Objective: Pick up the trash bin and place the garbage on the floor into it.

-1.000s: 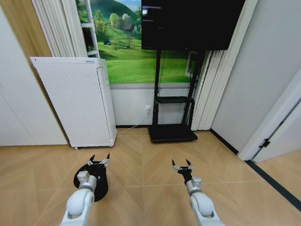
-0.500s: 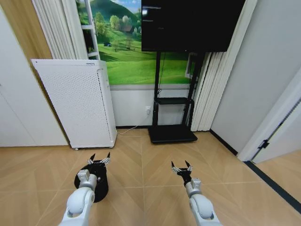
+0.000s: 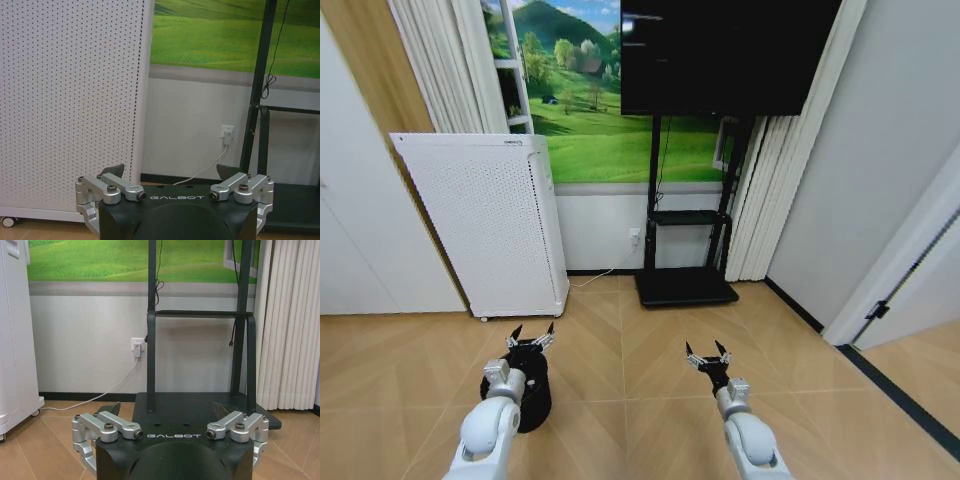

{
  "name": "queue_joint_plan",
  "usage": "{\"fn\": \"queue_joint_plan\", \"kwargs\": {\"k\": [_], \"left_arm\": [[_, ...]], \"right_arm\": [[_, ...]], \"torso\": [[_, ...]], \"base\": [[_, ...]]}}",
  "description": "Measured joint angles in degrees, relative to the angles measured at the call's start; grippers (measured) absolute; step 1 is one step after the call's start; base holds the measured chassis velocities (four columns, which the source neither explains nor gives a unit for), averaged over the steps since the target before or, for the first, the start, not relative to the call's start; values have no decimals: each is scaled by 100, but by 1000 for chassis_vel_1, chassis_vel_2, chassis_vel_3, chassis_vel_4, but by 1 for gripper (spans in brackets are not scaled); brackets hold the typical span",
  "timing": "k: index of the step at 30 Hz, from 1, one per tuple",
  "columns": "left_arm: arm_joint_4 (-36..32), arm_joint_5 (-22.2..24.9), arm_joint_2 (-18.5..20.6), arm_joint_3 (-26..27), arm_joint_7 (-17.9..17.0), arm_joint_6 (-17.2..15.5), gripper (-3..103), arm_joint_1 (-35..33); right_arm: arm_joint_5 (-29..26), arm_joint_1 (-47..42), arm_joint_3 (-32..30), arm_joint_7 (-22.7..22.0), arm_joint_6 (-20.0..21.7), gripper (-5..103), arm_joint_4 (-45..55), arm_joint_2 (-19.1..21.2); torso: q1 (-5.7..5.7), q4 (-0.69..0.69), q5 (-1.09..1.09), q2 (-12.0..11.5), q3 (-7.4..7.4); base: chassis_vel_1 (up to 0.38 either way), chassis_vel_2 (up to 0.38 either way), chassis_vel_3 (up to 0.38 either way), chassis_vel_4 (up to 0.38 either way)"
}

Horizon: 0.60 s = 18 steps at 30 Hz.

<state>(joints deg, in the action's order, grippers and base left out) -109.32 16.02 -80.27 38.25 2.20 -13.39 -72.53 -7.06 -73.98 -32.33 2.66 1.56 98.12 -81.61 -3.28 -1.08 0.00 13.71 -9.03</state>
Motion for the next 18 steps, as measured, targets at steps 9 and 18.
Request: {"fn": "queue_joint_plan", "kwargs": {"k": [9, 18], "left_arm": [[-40, 1, 8, 18, 5, -1, 100, -25], [-80, 21, 50, 20, 33, -18, 100, -41]], "right_arm": [[-12, -19, -15, 2, -3, 100, 46, 5], [-50, -23, -48, 3, 10, 100, 86, -1]], "torso": [[-68, 0, 0, 223, -154], [-125, 0, 0, 427, -300]], "base": [[0, 0, 0, 0], [0, 0, 0, 0]]}}
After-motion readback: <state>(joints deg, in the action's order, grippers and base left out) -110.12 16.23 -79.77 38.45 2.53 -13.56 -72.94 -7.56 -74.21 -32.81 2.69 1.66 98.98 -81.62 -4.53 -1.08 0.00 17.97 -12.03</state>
